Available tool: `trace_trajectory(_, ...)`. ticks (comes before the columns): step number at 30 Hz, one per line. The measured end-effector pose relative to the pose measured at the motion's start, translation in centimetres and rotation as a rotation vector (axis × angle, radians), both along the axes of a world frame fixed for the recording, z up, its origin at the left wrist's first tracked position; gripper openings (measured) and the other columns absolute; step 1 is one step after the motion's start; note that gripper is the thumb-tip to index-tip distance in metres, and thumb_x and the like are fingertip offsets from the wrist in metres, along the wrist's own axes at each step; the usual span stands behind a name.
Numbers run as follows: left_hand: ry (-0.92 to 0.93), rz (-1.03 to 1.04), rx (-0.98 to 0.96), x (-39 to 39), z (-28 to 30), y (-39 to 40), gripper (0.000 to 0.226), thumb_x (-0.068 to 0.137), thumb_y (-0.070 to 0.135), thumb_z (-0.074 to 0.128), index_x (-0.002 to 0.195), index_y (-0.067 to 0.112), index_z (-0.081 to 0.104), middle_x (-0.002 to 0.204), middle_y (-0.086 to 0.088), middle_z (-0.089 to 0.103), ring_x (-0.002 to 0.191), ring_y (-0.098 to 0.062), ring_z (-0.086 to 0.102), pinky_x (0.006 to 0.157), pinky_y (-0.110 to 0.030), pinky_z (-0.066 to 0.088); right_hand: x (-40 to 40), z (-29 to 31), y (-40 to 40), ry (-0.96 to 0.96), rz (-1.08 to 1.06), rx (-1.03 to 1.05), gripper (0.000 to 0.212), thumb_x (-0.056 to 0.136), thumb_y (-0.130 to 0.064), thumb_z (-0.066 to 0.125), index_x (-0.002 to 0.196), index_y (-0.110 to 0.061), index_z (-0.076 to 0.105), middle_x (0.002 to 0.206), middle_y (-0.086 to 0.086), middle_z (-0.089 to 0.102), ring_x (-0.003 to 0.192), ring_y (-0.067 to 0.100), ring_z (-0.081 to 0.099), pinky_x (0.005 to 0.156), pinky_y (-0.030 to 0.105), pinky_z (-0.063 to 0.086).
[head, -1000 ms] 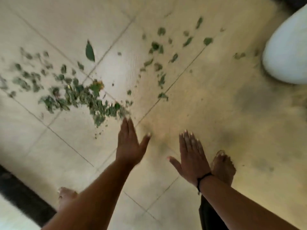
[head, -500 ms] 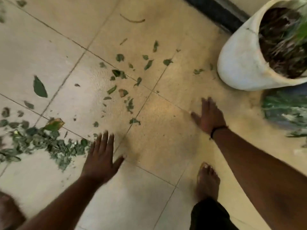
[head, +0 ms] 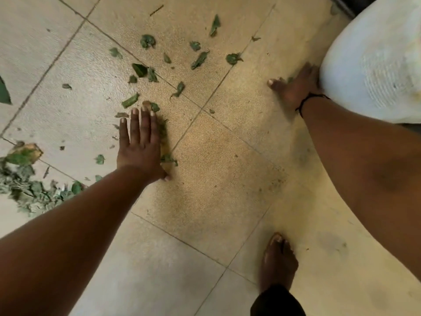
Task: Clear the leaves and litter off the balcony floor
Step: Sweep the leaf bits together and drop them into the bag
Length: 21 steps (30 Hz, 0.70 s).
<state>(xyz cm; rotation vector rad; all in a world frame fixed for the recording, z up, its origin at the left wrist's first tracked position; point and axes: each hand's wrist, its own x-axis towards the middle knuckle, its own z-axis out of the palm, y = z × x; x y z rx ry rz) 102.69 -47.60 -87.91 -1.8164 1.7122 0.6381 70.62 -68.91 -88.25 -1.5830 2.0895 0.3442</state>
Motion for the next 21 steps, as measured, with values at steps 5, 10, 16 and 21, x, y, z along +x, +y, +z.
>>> trace_trajectory(5,-0.006,0.143,0.088,-1.3,0.9,-0.5,0.166,0.054,0.074,0.078,0.133,-0.003,-0.046,0.134,-0.025,-0.056,0.13,-0.039,-0.046,0.104,-0.052,-0.031,1.3,-2.0,2.8,-0.148,0.007,-0.077,0.111,0.086,-0.065,0.057,0.155,-0.004,-0.004,0.162,0.018,-0.007,0.15,0.035,-0.004,0.122,0.042,0.003)
trace_trajectory(10,-0.016,0.283,0.087,-1.8,1.9,0.1,0.16,0.063,0.07,0.075,0.129,-0.006,-0.049,0.13,-0.027,-0.059,0.125,-0.041,-0.049,0.11,-0.052,-0.026,10.8,-2.7,11.9,-0.171,0.702,-0.005,0.106,0.09,-0.072,0.033,0.149,-0.003,-0.021,0.158,0.023,-0.02,0.146,0.04,-0.017,0.12,0.049,-0.007)
trace_trajectory(16,0.084,0.506,0.077,-2.1,2.6,1.0,0.152,0.074,0.046,0.081,0.126,-0.001,-0.053,0.129,-0.021,-0.062,0.123,-0.037,-0.054,0.104,-0.045,-0.037,15.0,-3.0,7.3,-0.343,0.613,-0.257,0.09,0.092,-0.066,0.04,0.156,-0.01,0.01,0.163,0.017,0.001,0.15,0.034,0.001,0.122,0.047,0.006)
trace_trajectory(21,0.181,0.55,0.052,-0.6,1.4,1.6,0.155,0.07,0.051,0.081,0.122,0.0,-0.056,0.126,-0.02,-0.064,0.123,-0.037,-0.054,0.102,-0.044,-0.036,12.5,-3.4,-5.3,-0.094,0.065,-0.256,0.096,0.091,-0.072,0.031,0.156,-0.007,0.005,0.163,0.018,-0.002,0.15,0.036,-0.002,0.121,0.04,-0.001)
